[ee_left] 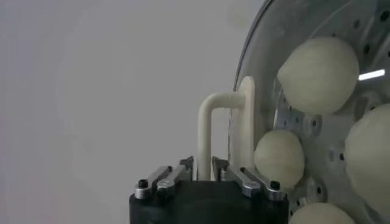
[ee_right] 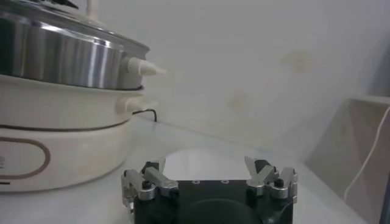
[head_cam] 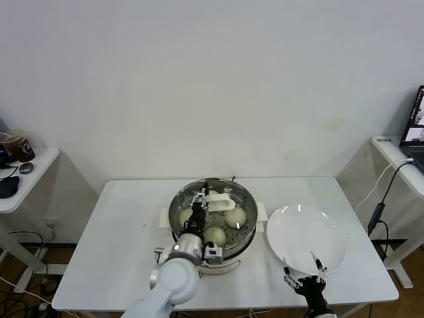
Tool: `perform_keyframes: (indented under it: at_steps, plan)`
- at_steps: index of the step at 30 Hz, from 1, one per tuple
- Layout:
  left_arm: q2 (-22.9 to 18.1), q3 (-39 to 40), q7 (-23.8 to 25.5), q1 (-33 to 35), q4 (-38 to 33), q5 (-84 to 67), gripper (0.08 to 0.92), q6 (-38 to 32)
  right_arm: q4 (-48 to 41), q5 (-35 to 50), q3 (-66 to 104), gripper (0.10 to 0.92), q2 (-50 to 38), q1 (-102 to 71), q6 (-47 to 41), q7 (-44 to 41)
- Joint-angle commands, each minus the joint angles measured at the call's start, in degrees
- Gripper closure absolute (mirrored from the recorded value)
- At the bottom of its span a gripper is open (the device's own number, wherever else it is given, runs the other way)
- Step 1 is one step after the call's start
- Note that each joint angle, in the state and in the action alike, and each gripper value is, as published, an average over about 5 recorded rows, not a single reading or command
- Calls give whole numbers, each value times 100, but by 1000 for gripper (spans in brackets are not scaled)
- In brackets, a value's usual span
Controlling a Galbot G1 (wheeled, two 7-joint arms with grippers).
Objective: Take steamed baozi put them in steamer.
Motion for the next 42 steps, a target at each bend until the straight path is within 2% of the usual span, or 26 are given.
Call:
perform_keyframes:
  at_steps: [1,6,11,14,18,22,26,33,42]
  plan:
    - [269,-505,-874,1006,-1038,-2378,555,-584,3,-28,-17,203,16,4,-8,0]
    - [417,-951,-1346,1671,-1570,-3881,407,-1207,12,-56,-43,203,20,-5,-5,-2]
    - [245,-1894,-1773,2779,-1971,-5238,261,-2822,78,-45,-79,203,18,-30,-3,-7]
    - [97,-2652,-2144,3584,-2277,-6164,199,-3504,112,3,-80,203,4,-53,7,-15]
    - [55,-3442,-2267,4783,-2562,-7683,179,-3804,194,337,-96,203,-53,-116,-66,-107]
    - [-3,-3670,-2268,5578,-2503,-9071,177,-3844,350,887,-236,203,-184,-248,-319,-196]
    - [-113,-3538,-2147,5814,-2036,-9513,177,-4045,588,1131,-406,203,-397,-475,-545,-160]
    - [-273,-3468,-1687,5877,-1372,-9205,177,-4702,1066,1444,-777,203,-771,-1074,-723,-12]
    - [-287,-3470,-1604,6010,-846,-8841,177,-5131,1104,1413,-829,203,-821,-1406,-570,137]
